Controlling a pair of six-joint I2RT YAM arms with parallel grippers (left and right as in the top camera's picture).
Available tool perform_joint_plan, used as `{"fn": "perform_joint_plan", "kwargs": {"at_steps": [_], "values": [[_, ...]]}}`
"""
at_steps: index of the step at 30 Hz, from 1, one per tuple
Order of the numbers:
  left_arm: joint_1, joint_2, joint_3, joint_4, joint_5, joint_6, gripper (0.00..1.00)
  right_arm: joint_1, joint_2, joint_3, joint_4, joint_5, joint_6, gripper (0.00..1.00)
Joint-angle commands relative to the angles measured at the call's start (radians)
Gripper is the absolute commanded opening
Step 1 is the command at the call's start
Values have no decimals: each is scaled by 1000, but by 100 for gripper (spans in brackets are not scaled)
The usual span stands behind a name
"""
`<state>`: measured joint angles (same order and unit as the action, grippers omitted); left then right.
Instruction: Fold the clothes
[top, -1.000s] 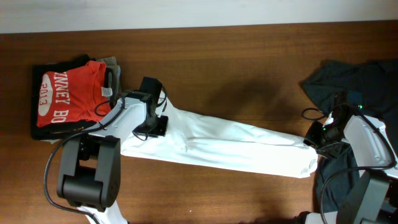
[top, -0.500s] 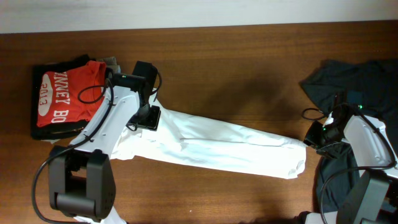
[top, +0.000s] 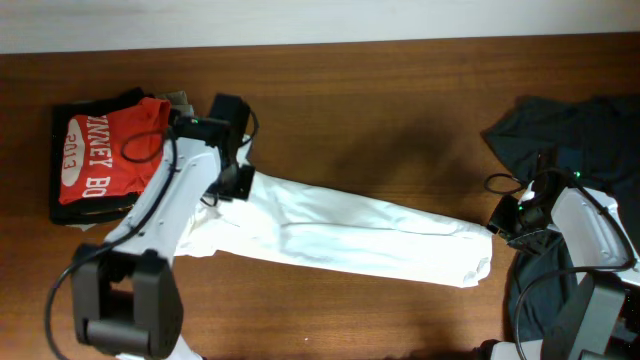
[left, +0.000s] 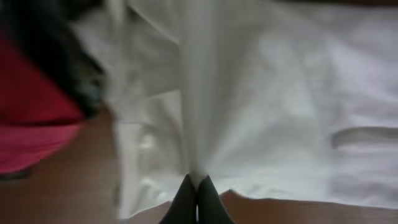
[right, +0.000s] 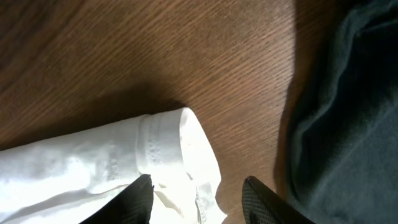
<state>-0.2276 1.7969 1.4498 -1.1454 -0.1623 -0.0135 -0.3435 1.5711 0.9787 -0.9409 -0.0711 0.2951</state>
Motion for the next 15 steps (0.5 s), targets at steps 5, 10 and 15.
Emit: {"fn": "perform_joint_plan", "kwargs": {"at_steps": [5,10,15], "values": [[6,-47,-21,-107,-63,2,2,-44,32,-40,59,-34,16,56],[5,-47,-77,-42,11,-1,4,-43,70,-99,154,-157,-59,61],[-52,-47,-77,135,298,11,0,-43,70,-102,152,-158,-58,61]]}}
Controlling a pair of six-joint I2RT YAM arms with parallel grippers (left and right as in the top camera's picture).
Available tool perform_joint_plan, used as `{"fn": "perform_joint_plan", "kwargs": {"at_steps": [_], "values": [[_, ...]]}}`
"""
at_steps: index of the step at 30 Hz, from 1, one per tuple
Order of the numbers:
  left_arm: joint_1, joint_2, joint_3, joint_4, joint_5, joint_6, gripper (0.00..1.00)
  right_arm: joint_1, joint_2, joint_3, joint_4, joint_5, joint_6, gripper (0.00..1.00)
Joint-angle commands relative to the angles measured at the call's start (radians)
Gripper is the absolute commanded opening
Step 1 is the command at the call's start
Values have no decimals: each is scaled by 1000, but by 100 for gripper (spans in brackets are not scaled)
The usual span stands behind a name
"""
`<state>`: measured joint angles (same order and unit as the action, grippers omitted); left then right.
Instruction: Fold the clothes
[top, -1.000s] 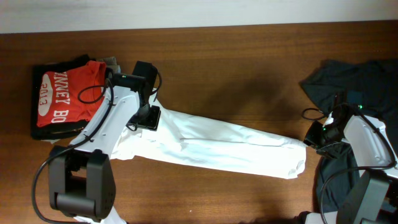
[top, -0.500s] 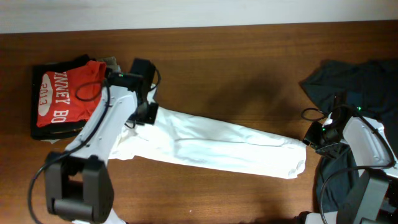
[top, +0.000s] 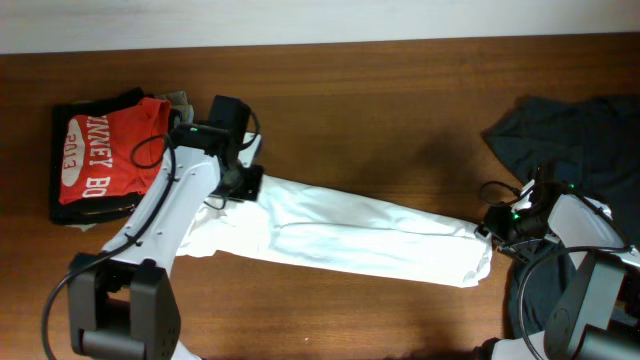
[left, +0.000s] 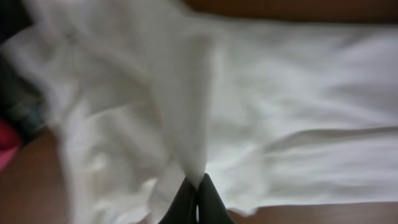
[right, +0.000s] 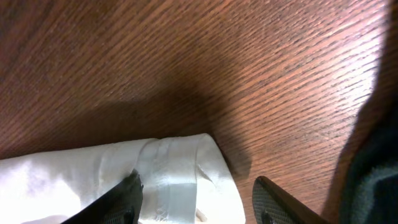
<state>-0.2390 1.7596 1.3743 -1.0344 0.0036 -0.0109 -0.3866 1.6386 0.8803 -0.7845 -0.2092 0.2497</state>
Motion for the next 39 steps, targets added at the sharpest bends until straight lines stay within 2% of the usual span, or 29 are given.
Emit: {"fn": "perform_joint_plan", "kwargs": {"at_steps": [1,4,7,12,17,20,24,25,26,28,29,33,34,35,36,37,38,39], "values": [[-56,-10,-2,8,93,8,0,0,2,-3,-8,-19,-13,61],[-45,-10,-1,-110,-143,-64,0,0,2,-3,-11,-19,-13,61],[26,-10,-1,-203,-277,-143,0,0,3,-5,-22,-16,-13,64],[104,-10,-1,-278,-289,-157,0,0,3,-26,-6,-16,-13,66],[105,-10,-1,-282,-325,-157,0,0,3,-127,101,-51,-33,67],[105,-10,-1,-267,-325,-157,0,0,2,-145,166,-256,-138,67],[105,-10,-1,-265,-325,-156,0,0,2,-144,164,-373,-224,68],[105,-10,-1,-264,-325,-157,0,0,2,-144,161,-372,-224,66],[105,-10,-1,-264,-325,-157,0,0,2,-144,156,-331,-195,40],[105,-10,-1,-265,-326,-156,0,-4,2,-135,180,-227,-114,10],[105,-10,-1,-265,-326,-156,0,-22,2,-101,188,-153,-44,4],[105,-10,-2,-264,-289,-157,0,-92,2,-25,191,-115,48,4],[104,-10,-2,-264,-272,-157,3,-98,2,-25,191,-115,47,4],[104,-10,-2,-265,-245,-157,20,-98,2,-25,191,-116,43,4],[104,-10,-2,-266,-212,-156,40,-98,2,-25,191,-116,43,13],[104,-10,-2,-267,-183,-156,53,-98,2,-25,190,-116,43,17],[104,-10,-2,-266,-171,-156,53,-98,2,-25,190,-116,43,24],[104,-10,-5,-265,-153,-156,53,-98,2,-25,187,-117,43,36]]}}
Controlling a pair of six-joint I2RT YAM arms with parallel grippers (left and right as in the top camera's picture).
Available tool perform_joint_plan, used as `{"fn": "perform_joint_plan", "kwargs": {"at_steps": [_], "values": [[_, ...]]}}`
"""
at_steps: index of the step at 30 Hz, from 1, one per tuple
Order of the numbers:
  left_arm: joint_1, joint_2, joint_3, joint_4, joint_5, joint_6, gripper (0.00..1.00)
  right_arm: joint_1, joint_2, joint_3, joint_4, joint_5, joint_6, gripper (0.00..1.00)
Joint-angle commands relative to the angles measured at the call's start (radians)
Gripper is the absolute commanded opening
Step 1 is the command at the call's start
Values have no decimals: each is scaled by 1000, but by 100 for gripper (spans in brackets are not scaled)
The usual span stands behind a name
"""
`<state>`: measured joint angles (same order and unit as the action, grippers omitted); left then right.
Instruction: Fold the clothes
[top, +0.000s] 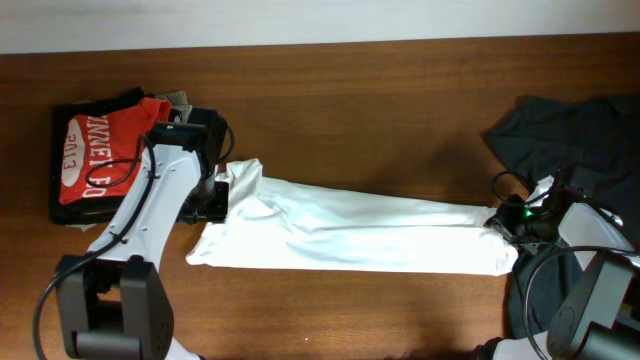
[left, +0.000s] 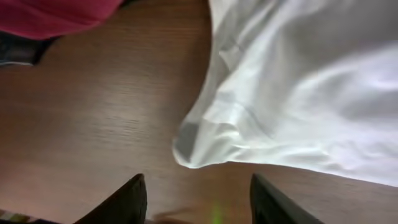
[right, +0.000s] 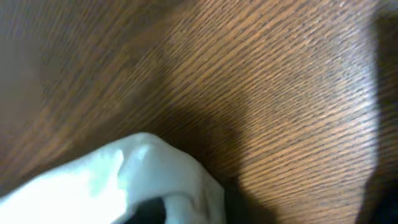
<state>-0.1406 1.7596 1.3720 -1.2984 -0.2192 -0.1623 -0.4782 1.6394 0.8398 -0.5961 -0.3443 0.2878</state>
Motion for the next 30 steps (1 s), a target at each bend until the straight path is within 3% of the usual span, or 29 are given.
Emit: {"fn": "perform_joint_plan", "kwargs": {"at_steps": [1,3,6,9,11,12,14,15,17,18,21,24,30], "values": [[6,-10,-16,11,69,-5,54,-6,2,15,-2,16,5,50],[5,-10,-61,80,70,-5,61,-6,2,15,-6,16,5,56],[-7,-10,-171,308,85,4,64,-6,2,15,-21,16,5,57],[-26,-10,-256,579,172,144,64,-6,2,15,-21,16,5,57],[-38,-10,-273,668,175,192,64,-6,2,15,-21,16,5,57],[-45,-10,-273,685,175,224,51,-6,2,15,-22,16,5,57],[-47,-9,-275,678,175,232,29,-6,2,15,-28,16,5,57],[-47,-9,-280,681,175,233,28,-6,2,15,-28,16,5,56],[-48,-9,-281,610,221,232,48,-6,2,15,-32,16,5,56],[-48,-11,-279,564,245,232,51,-6,2,15,-34,16,3,56],[-47,-98,-229,428,197,232,57,-6,2,15,-35,16,-2,56],[-76,-261,-212,396,237,232,60,-6,2,15,-36,16,-2,56],[-302,-187,-319,406,249,247,63,-6,2,15,-37,16,-2,56]]}}
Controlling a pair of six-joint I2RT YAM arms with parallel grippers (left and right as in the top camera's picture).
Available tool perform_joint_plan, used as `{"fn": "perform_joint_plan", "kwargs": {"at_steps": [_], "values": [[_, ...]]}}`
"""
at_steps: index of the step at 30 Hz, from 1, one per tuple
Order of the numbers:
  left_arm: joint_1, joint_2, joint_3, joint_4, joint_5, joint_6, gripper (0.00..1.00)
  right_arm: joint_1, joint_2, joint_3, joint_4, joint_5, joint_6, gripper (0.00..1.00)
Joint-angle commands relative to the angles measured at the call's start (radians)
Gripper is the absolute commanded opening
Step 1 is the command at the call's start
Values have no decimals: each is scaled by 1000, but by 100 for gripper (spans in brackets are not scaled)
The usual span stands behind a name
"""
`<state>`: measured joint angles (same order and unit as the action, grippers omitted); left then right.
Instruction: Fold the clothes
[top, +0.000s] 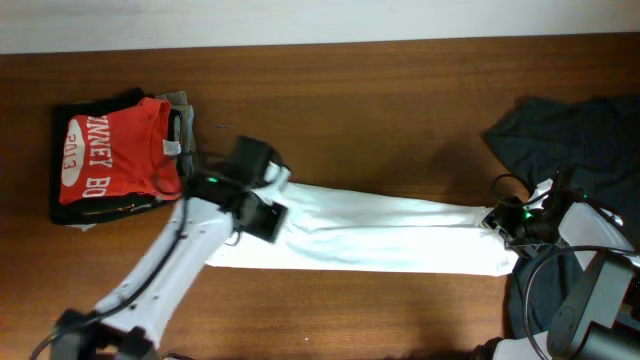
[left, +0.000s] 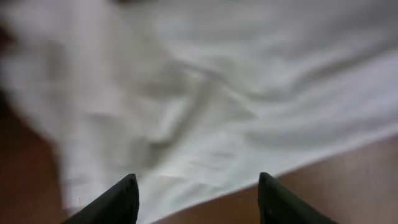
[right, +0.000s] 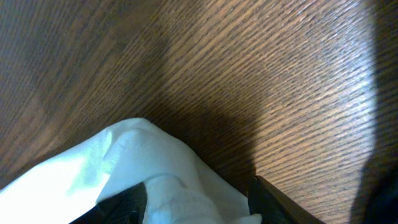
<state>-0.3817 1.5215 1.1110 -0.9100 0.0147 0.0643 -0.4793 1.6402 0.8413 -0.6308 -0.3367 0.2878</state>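
Note:
White trousers (top: 380, 235) lie stretched flat across the wooden table (top: 380, 100), waist to the left and cuffs to the right. My left gripper (top: 262, 212) hovers over the waist end. In the left wrist view it (left: 200, 202) is open, with wrinkled white cloth (left: 217, 112) below both fingers and nothing held. My right gripper (top: 497, 220) is at the cuff end. In the right wrist view it (right: 199, 205) is open, its fingers standing on either side of the white cuff (right: 155, 162).
A folded red printed shirt (top: 105, 150) rests on dark folded garments at the back left. A heap of dark grey clothes (top: 570, 125) lies at the back right, close behind my right arm. Cables trail along both arms.
My left gripper, still open, has moved right from beside the waist's left edge to above the waist. My right gripper was closed on the cuff and now stands open around it.
My left gripper was shut on the trousers' waist cloth while the right stood open near the cuff. Then the trousers lay straighter and further right, the left gripper open beside the waist, the right closed on the cuff. Now both are open.

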Motion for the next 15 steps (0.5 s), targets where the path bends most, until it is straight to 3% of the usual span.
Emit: {"fn": "perform_joint_plan", "kwargs": {"at_steps": [1,3,6,8,12,15], "values": [[-91,85,-88,52,16,20,64,-5,1,14,-2,9,-2,56],[-109,146,-116,83,16,20,62,-5,1,14,-2,9,-2,56],[-109,225,-116,109,15,20,48,-5,1,14,-5,9,-2,56],[-109,250,-115,118,-6,20,21,-5,1,14,-5,9,-2,56],[-109,243,-38,37,-13,12,1,-5,1,14,-8,9,-2,56],[-109,236,59,-61,62,8,1,-5,1,14,-8,9,-2,56]]}}
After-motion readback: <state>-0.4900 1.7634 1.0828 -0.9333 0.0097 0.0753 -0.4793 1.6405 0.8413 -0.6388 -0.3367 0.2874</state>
